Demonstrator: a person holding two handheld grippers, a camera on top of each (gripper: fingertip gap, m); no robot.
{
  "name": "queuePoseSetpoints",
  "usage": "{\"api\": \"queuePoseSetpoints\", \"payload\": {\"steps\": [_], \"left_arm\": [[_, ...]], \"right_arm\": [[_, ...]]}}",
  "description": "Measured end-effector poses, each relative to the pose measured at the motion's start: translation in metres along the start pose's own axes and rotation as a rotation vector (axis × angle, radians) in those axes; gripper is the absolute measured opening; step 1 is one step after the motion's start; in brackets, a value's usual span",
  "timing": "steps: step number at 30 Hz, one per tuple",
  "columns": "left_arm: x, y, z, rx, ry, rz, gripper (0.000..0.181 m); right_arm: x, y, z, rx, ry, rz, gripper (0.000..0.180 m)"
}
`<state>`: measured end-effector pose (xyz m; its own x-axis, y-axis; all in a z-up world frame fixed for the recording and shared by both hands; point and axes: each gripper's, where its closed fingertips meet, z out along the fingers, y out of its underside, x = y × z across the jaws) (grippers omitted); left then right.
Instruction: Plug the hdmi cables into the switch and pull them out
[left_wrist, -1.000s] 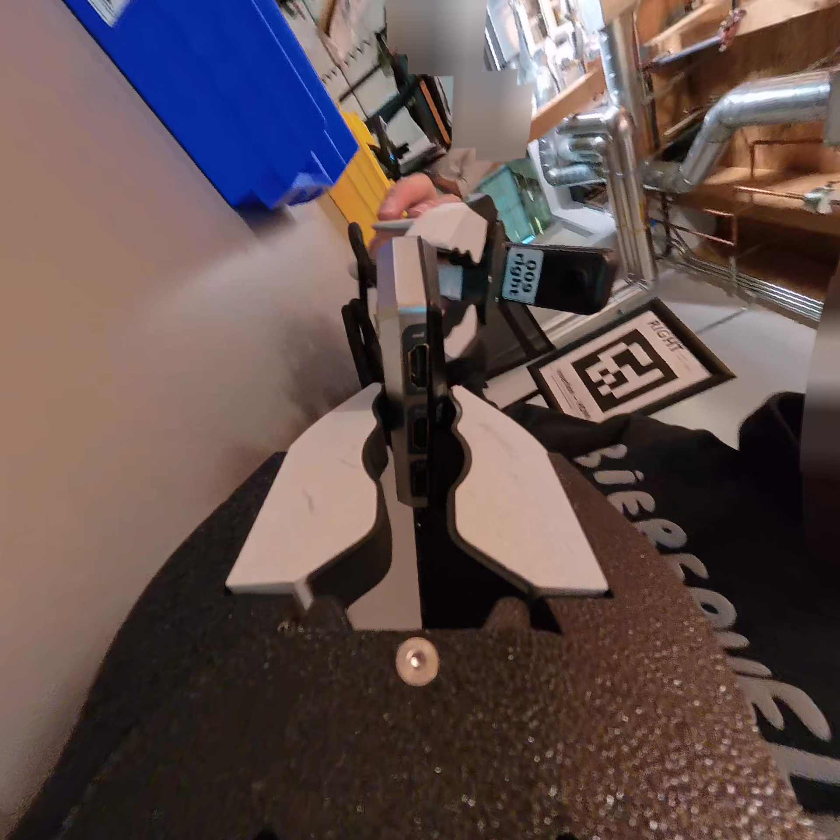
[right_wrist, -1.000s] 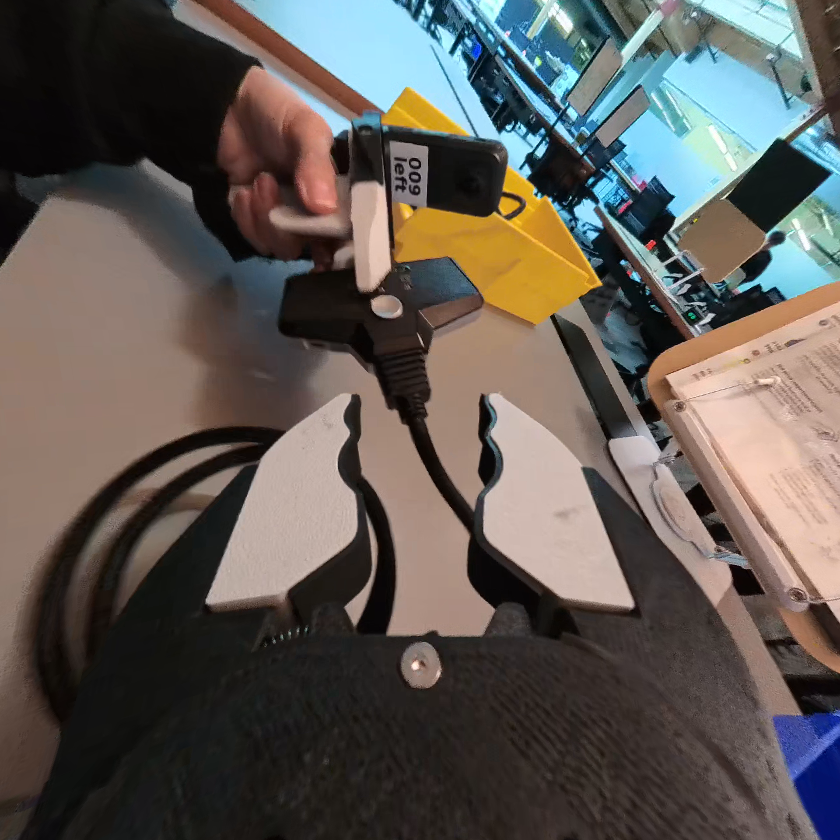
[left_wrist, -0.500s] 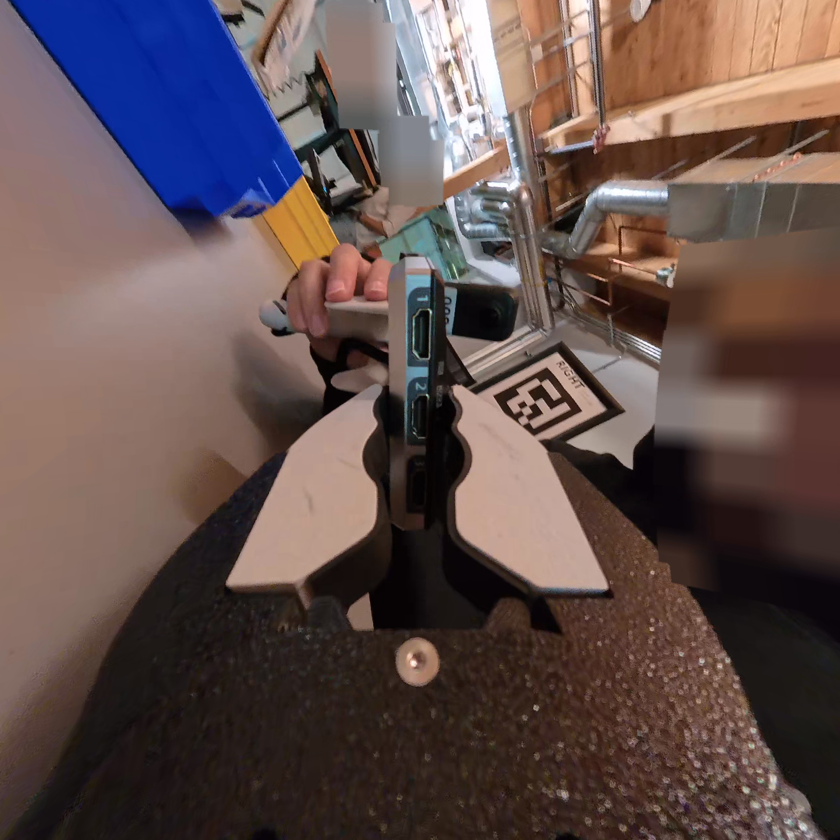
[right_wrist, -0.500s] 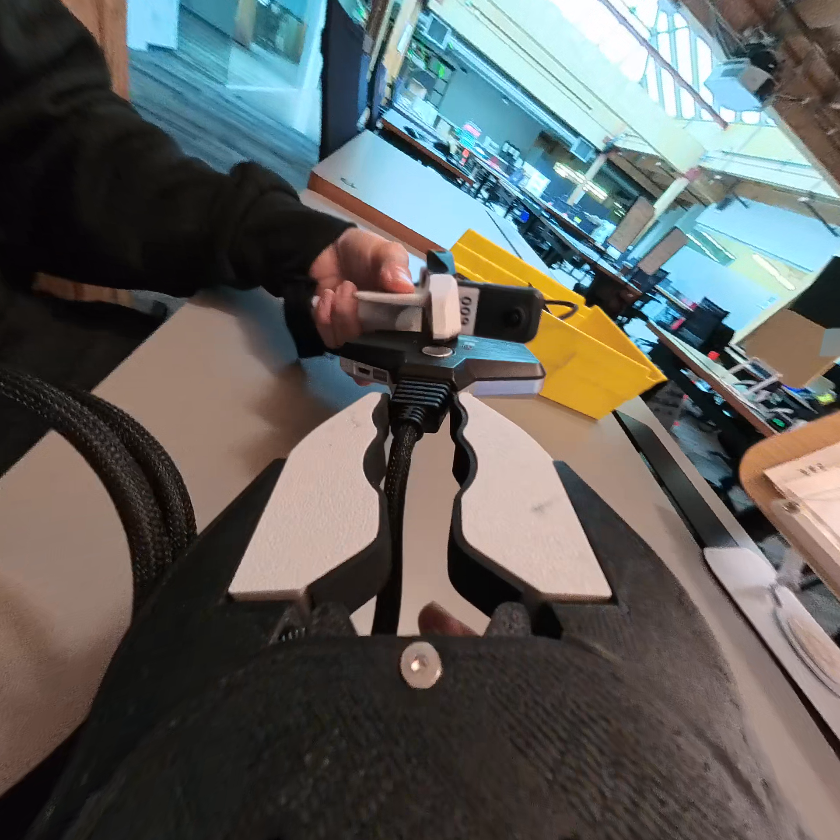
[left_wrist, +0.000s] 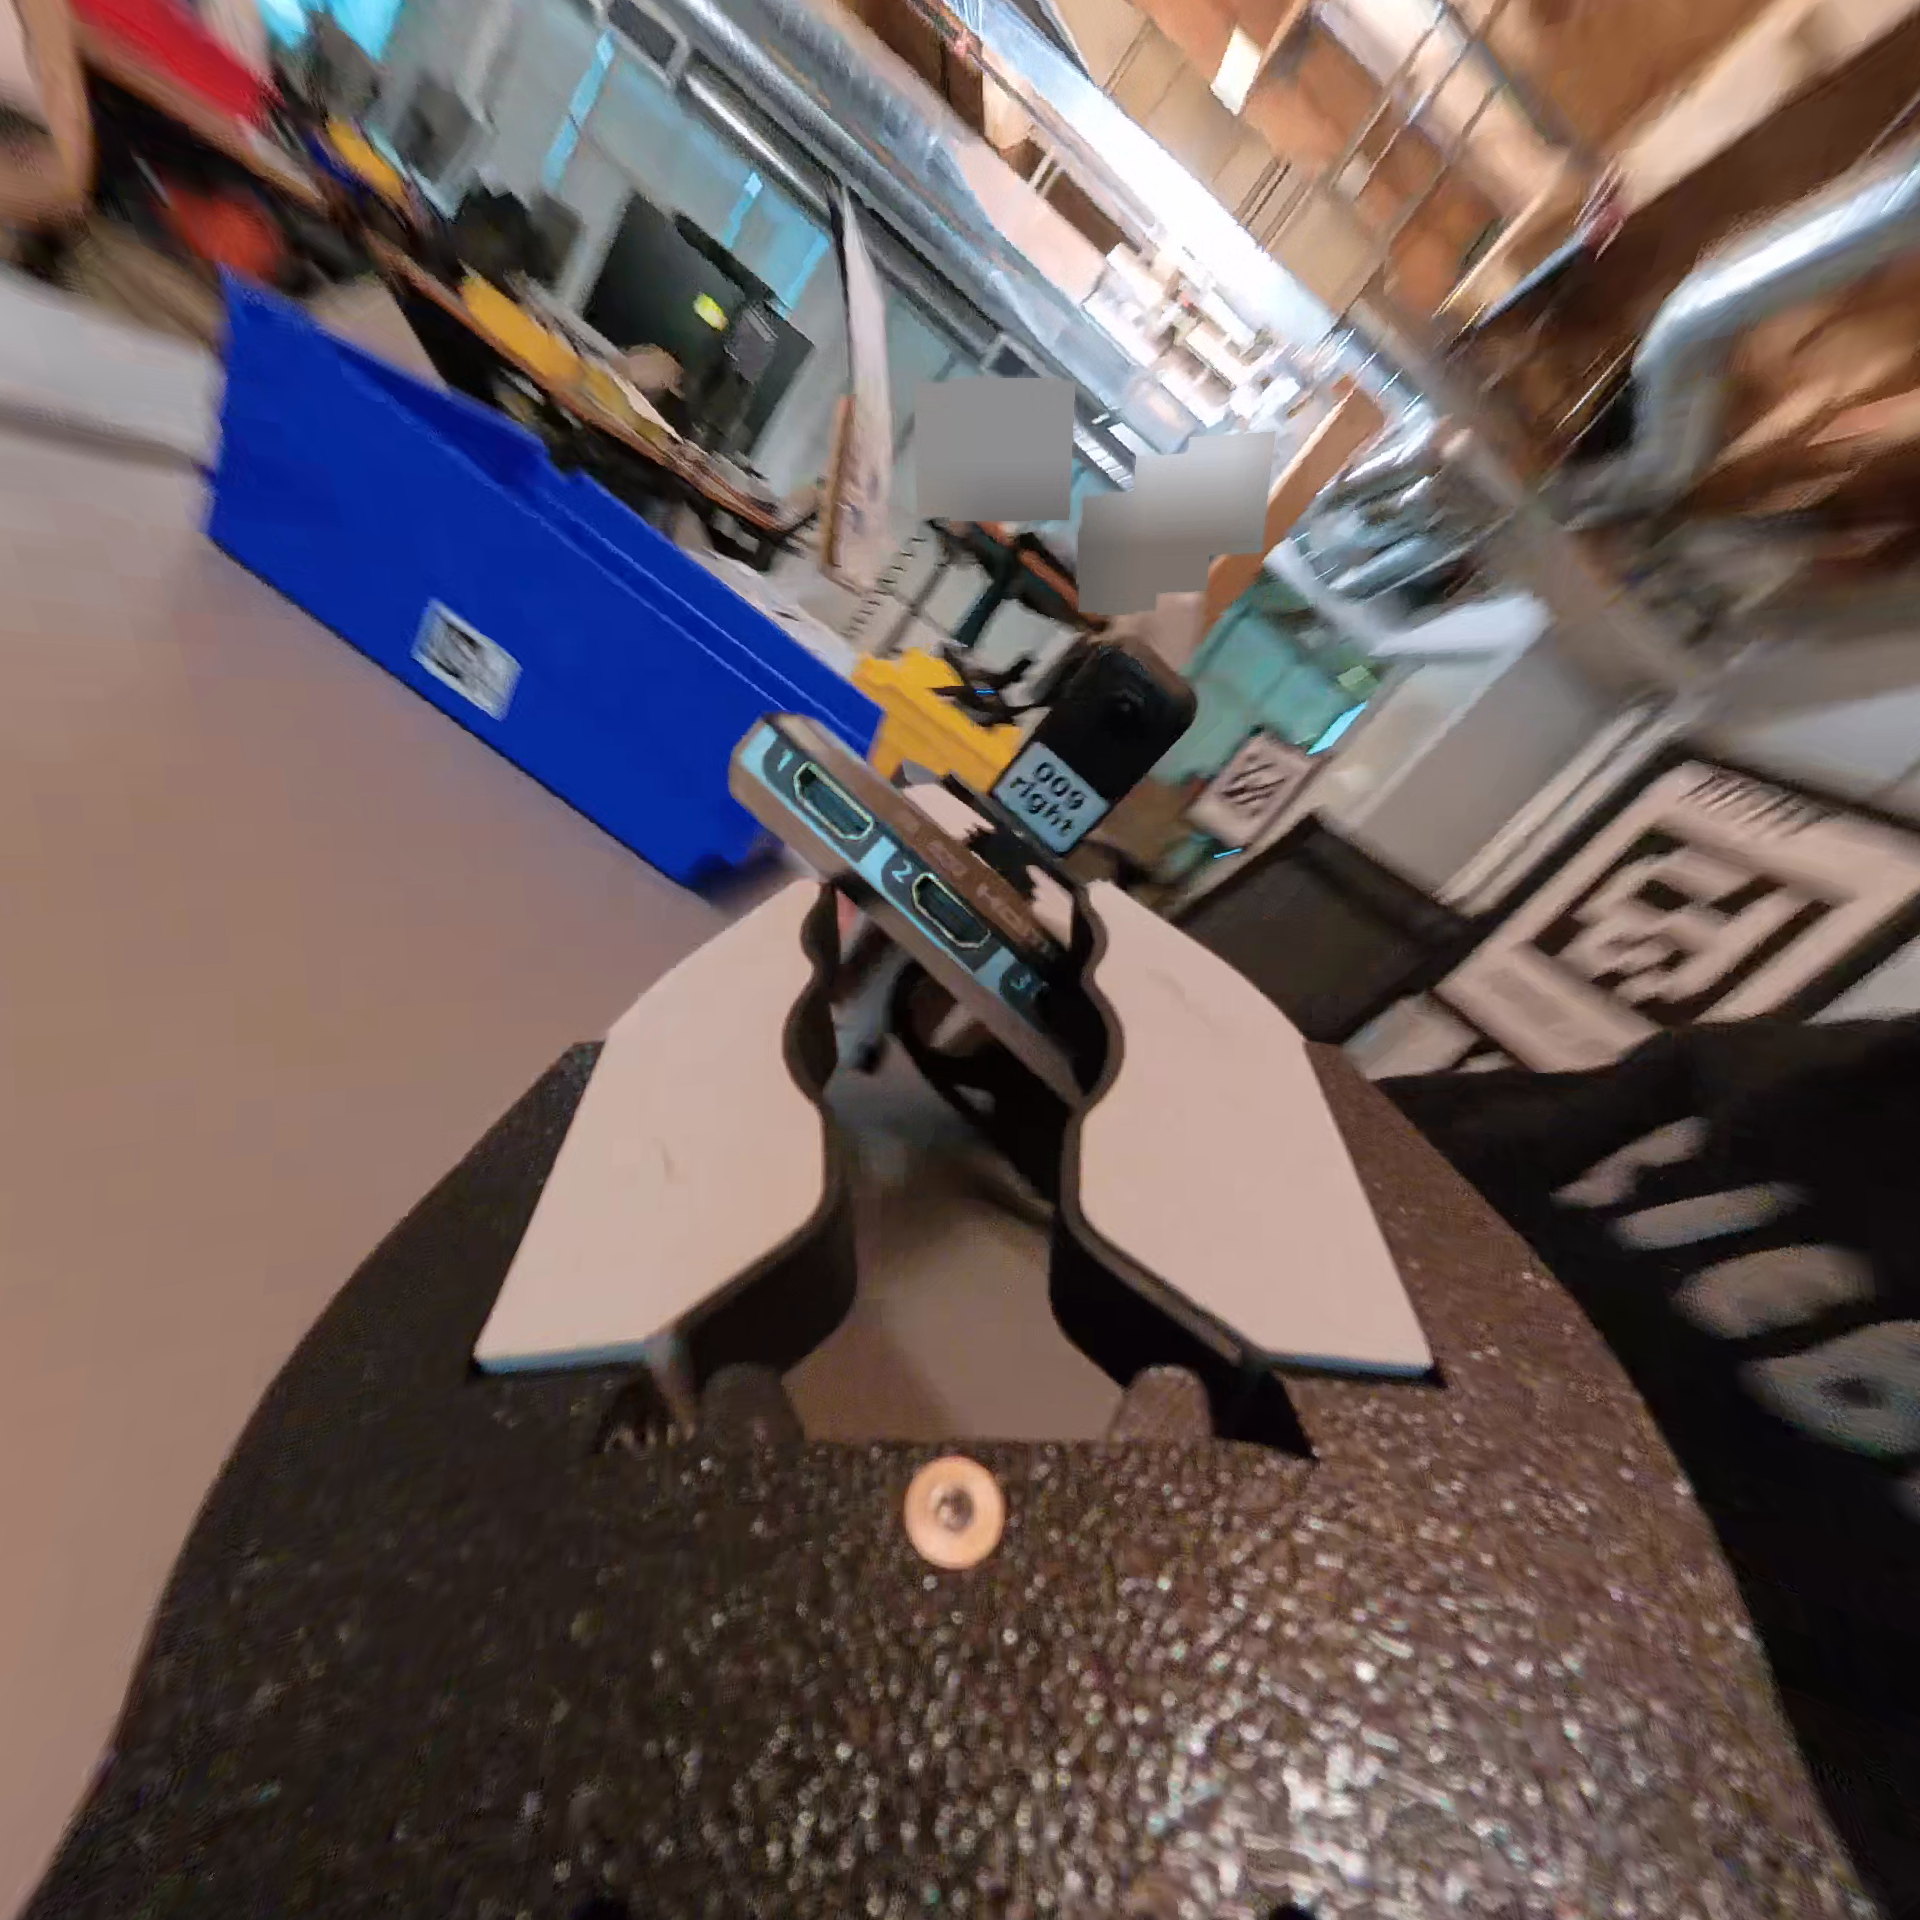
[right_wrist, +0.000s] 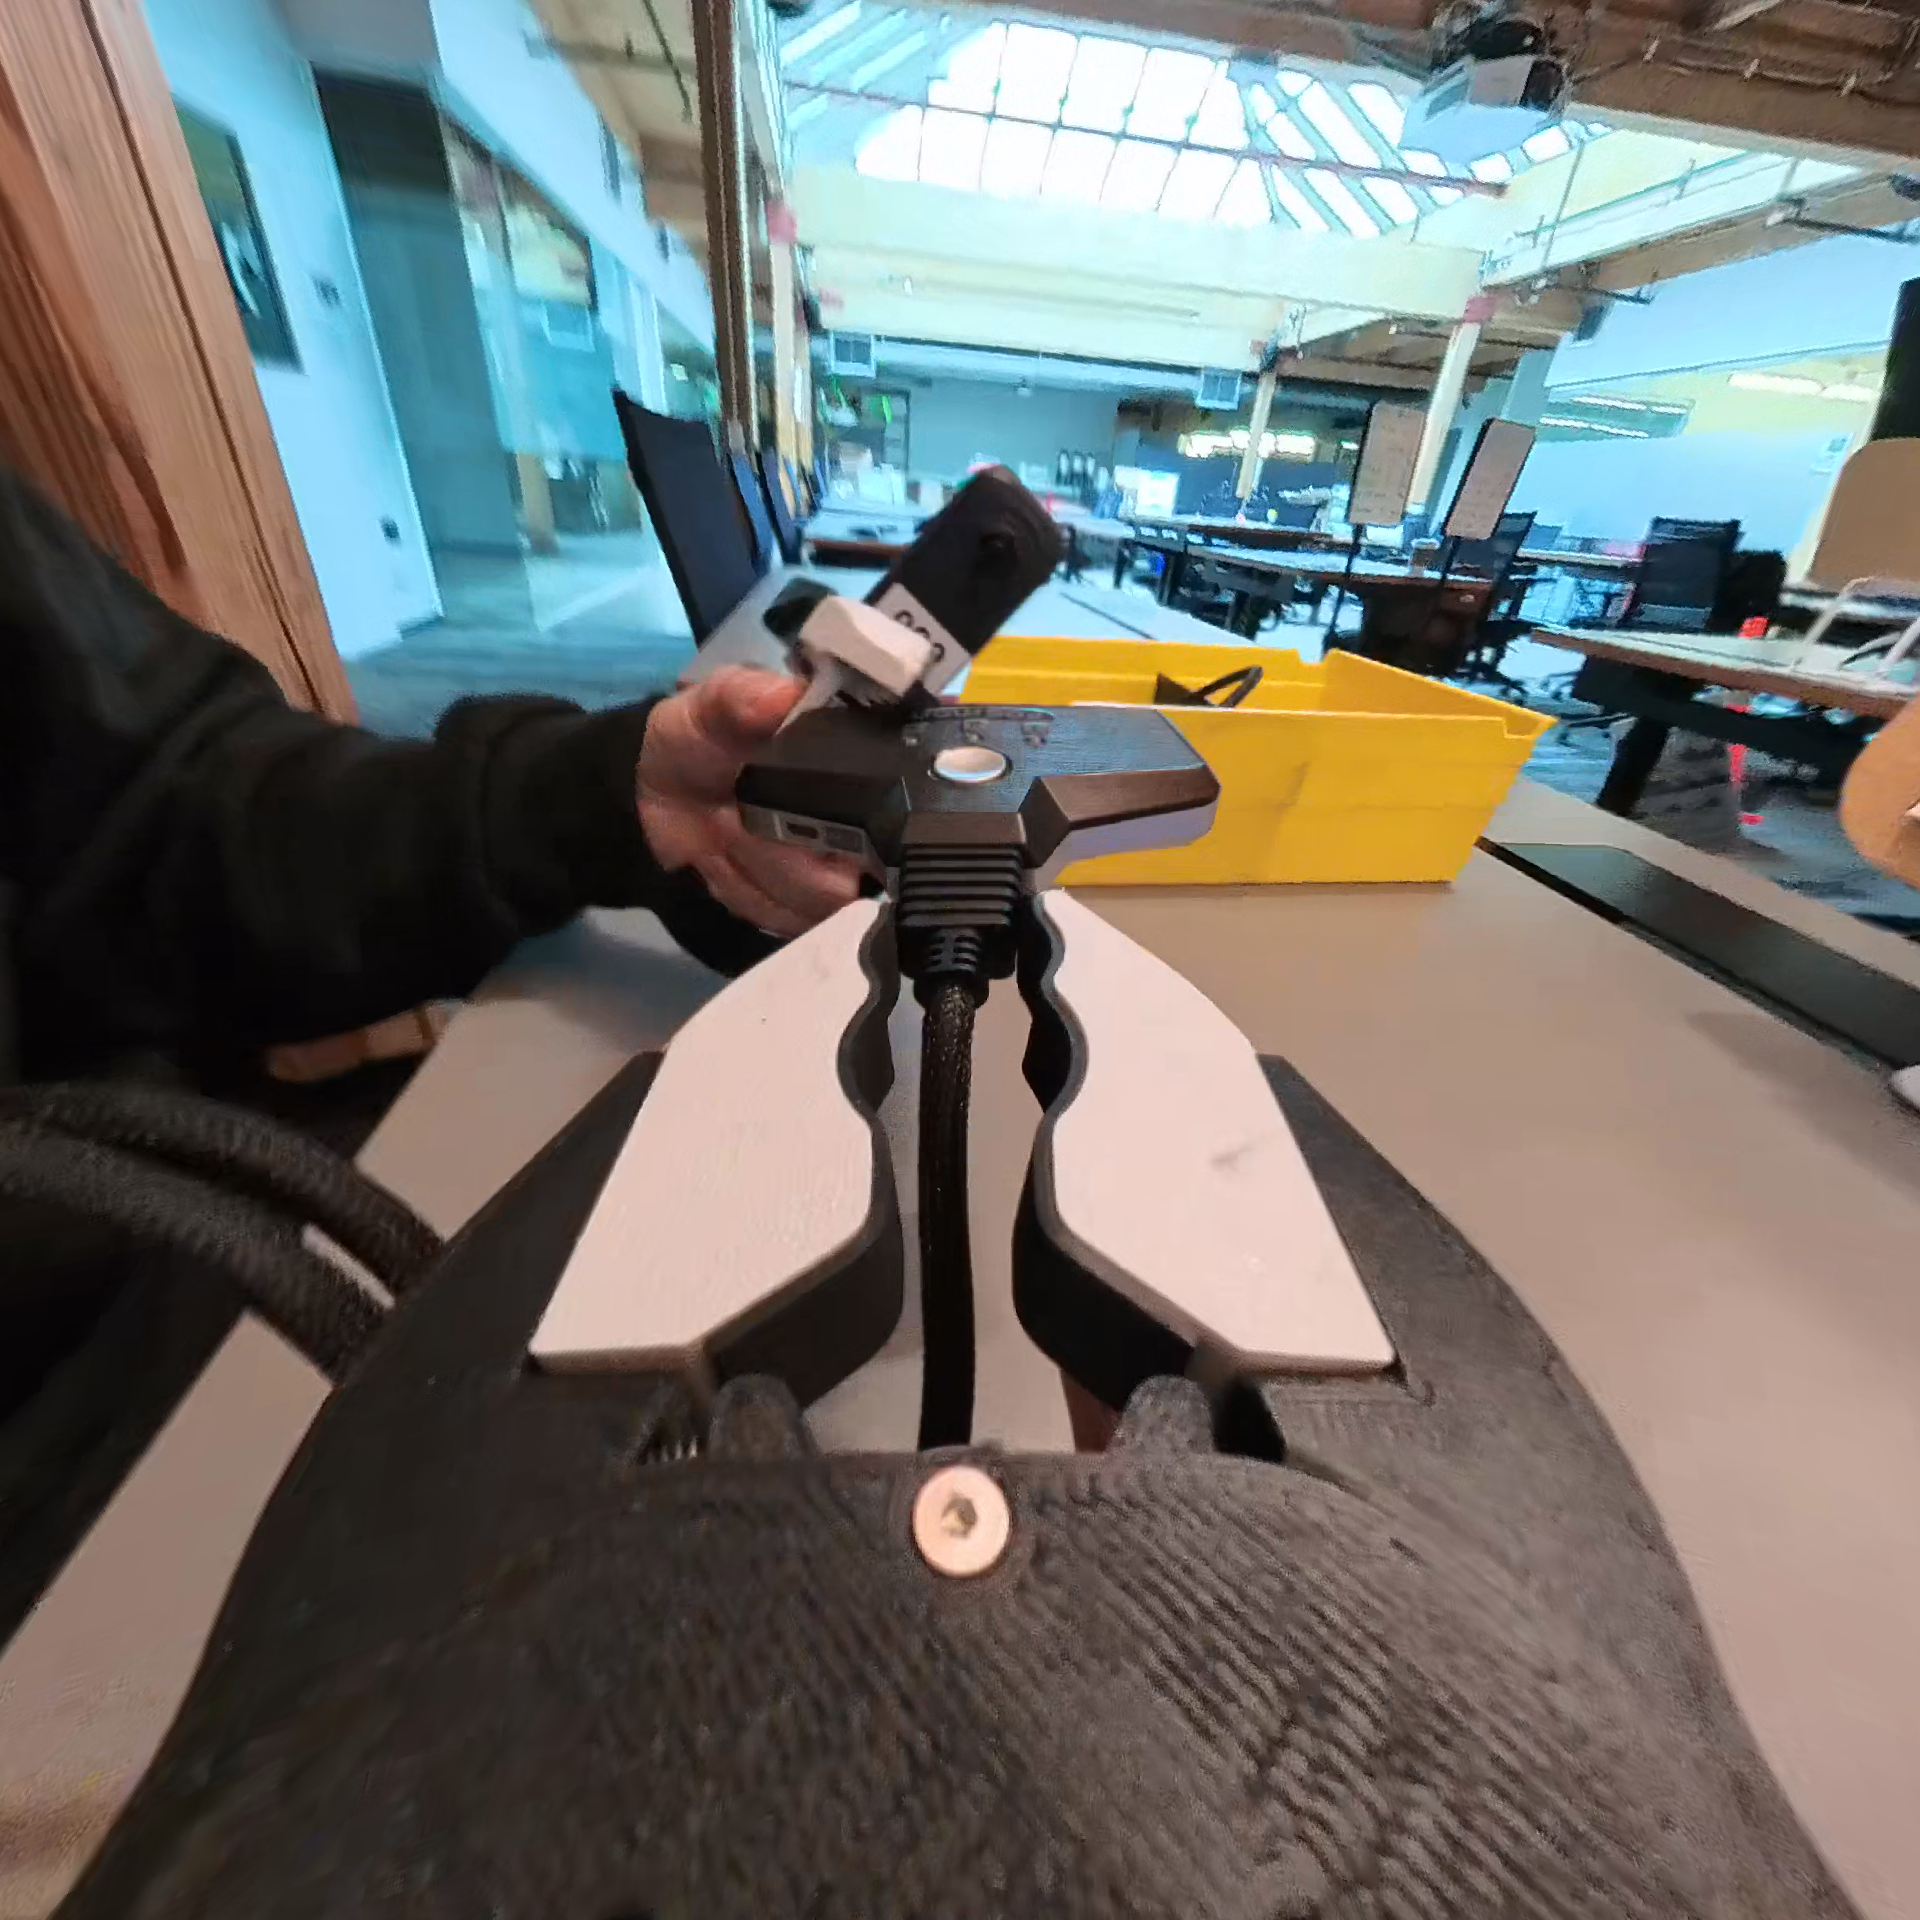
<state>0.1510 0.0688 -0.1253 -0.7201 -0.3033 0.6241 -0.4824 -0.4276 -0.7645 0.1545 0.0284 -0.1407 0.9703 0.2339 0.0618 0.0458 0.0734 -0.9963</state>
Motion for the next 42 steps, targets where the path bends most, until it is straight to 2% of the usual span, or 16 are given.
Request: {"api": "queuePoseSetpoints", "payload": {"steps": [1,3,8,11,12,14,17,19,24,27,32,42], "left_arm": [[0.0,-0.002,-0.001,-0.003,-0.05,0.12,0.045],[-0.001,-0.005,-0.003,-0.014,-0.145,0.336,0.052],[0.018,-0.013,-0.02,0.008,-0.252,0.935,0.057],[0.014,0.009,-0.025,-0.203,-0.278,1.206,0.064],[0.007,0.012,-0.025,-0.259,-0.333,1.28,0.067],[0.003,0.007,-0.02,-0.271,-0.432,1.447,0.07],[0.006,0.012,-0.007,-0.293,-0.475,1.643,0.055],[0.005,0.011,-0.002,-0.296,-0.53,1.734,0.033],[-0.006,-0.005,-0.002,-0.238,-0.757,1.724,0.031],[-0.009,-0.008,-0.001,-0.193,-0.831,1.688,0.031],[-0.012,-0.007,0.001,-0.174,-0.844,1.611,0.03],[-0.012,-0.003,0.004,-0.116,-0.788,1.592,0.032]], "right_arm": [[0.001,-0.001,-0.002,0.02,-0.009,0.035,0.022],[0.0,0.002,-0.002,0.023,-0.032,0.079,0.022],[0.004,0.002,-0.009,0.062,-0.072,0.226,0.022],[-0.002,-0.003,-0.011,0.114,-0.161,0.347,0.022],[-0.004,-0.004,-0.01,0.119,-0.175,0.365,0.022],[-0.01,0.0,-0.006,0.08,-0.218,0.385,0.022],[-0.017,0.003,0.001,0.051,-0.245,0.38,0.022],[-0.018,0.002,0.004,0.057,-0.243,0.39,0.022],[-0.001,-0.007,0.006,0.174,-0.12,0.382,0.022],[0.007,-0.009,0.005,0.221,-0.075,0.405,0.022],[0.009,-0.011,0.004,0.24,-0.026,0.357,0.022],[0.005,-0.012,0.005,0.195,-0.006,0.279,0.022]]}}
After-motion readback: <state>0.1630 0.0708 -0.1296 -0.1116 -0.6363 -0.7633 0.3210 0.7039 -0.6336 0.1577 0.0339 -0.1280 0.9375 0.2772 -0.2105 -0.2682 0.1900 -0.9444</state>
